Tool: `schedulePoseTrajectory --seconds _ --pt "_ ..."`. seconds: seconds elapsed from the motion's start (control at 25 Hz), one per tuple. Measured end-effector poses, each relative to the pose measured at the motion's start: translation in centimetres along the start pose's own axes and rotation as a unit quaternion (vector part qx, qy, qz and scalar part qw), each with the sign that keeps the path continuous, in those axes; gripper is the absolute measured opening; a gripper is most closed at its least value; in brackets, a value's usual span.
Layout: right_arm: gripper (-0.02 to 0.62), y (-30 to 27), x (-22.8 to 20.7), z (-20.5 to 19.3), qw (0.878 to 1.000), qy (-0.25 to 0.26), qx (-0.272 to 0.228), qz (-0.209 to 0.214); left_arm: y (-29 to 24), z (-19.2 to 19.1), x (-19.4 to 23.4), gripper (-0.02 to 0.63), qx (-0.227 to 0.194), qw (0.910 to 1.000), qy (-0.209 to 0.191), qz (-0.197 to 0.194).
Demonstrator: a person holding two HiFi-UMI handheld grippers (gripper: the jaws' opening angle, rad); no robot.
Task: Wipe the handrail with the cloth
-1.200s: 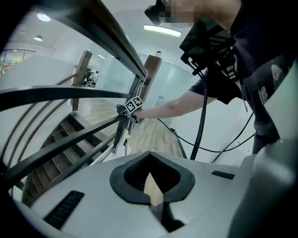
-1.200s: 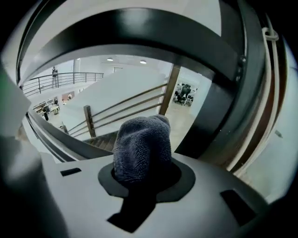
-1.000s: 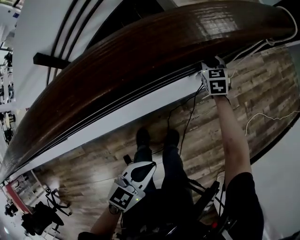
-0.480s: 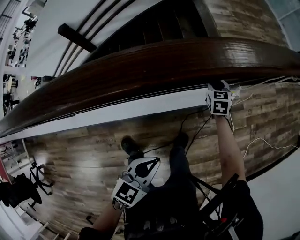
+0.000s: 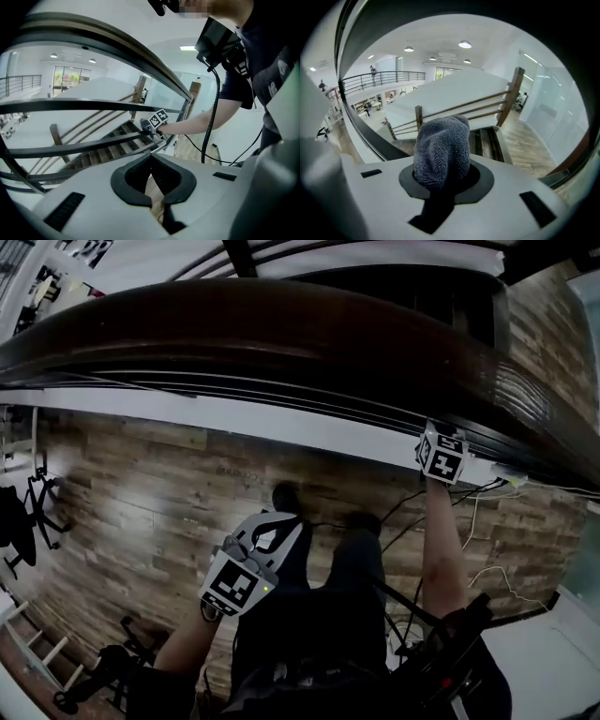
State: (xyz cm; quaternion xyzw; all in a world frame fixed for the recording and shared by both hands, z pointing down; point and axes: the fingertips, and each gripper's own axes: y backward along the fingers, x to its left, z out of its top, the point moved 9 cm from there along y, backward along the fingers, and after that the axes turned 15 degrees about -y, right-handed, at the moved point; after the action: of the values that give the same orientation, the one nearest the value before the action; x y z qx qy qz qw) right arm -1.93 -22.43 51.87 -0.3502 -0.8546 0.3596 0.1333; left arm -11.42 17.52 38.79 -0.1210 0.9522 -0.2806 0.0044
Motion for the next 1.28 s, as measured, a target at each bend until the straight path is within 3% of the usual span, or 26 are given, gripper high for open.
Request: schedulePoseTrajectory --seconds 0.24,0.4,0.52,0.76,0.96,1.12,1.28 --pt "0.066 -1.9 10.3 0.8 0.999 0.015 0.026 0.036 5.7 -1.9 3.6 0.006 0.036 0.9966 0.035 0.065" --pt "0.066 -2.1 15.4 0.6 0.995 0.034 0.049 0.085 8.1 -3.6 5.6 0.006 0.055 0.9878 0.074 0.126" --pt "0.066 -1.8 20.3 0.9 0.991 0.037 0.054 0.119 10.0 -4.1 7.9 0.006 0.059 0.9838 0.078 0.151" --pt "0.066 -0.9 32.8 0.5 0.981 0.067 0.048 0.175 14.2 -8.9 11.8 0.006 0.050 0.9857 0.089 0.134" --pt "0.066 -0.8 46.1 0.1 0.973 0.101 0.038 0.203 19.1 -14.6 16.6 0.006 0.007 0.9939 0.076 0.079" --pt "0.066 -1.6 55.4 0.1 0.974 0.090 0.023 0.205 24.1 -18.8 18.9 0.006 0.002 0.9973 0.054 0.050" --pt "0.066 -2.3 62.4 0.6 0.972 0.079 0.025 0.218 28.0 -23.7 20.1 0.006 0.013 0.9949 0.084 0.054"
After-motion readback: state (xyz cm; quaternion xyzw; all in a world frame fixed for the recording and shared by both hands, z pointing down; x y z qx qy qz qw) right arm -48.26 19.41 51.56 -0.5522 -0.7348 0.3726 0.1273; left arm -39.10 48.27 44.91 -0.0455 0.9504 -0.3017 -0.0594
